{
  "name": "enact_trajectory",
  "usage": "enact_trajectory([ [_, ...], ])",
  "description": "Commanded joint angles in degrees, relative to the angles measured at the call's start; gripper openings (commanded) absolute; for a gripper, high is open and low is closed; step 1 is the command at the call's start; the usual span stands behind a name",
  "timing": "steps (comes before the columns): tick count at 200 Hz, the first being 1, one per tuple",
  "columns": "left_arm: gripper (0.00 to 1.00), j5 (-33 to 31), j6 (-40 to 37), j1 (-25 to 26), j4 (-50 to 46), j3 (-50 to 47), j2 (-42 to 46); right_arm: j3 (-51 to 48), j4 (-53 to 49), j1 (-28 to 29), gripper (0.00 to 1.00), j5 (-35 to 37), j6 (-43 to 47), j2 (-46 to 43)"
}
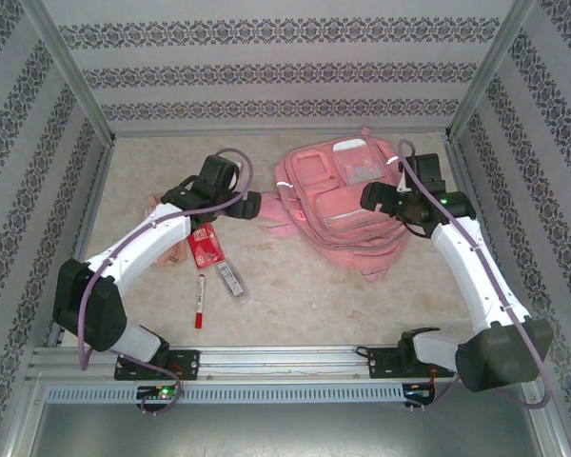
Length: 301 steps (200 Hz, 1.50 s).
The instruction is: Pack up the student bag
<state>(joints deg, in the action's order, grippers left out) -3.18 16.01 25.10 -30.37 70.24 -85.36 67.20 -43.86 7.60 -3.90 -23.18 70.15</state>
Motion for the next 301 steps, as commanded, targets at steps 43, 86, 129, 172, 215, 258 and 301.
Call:
enact_trajectory([
  [43, 0.99, 2.7, 15.2, -5.7, -24.5, -2.5, 3.0, 6.1, -0.8, 13.5, 0.98, -12.5, 6.1, 11.9],
  [86, 0.99, 9.7, 16.0, -9.2, -25.6, -6.9, 5.1, 7.9, 5.2, 29.3, 0.97, -8.9, 6.6, 19.5],
  [129, 0.95, 12.8, 23.0, -9.3, -25.2, -13.8, 9.6, 9.5, 11.2, 37.3, 0.85, -13.3, 6.7, 28.5],
  [172, 0.8, 20.8, 21.9, -9.4, -27.2, -17.0, 10.0, 11.8, 11.2, 39.3, 0.82, -11.5, 8.0, 34.2],
  [215, 0.77, 24.3, 25.9, -7.0, -25.1, -18.9, 8.8, 9.3, 13.4, 36.7, 0.79, -8.0, 7.0, 33.2],
  [258, 0.76, 14.5, 27.5, -6.0, -25.1, -17.3, 7.4, 5.3, 16.4, 33.7, 0.79, -6.8, 5.0, 29.8],
  [301, 0.74, 9.3, 26.3, -7.7, -25.0, -14.7, 3.2, 3.1, 16.9, 33.7, 0.79, -5.3, 5.5, 27.4],
])
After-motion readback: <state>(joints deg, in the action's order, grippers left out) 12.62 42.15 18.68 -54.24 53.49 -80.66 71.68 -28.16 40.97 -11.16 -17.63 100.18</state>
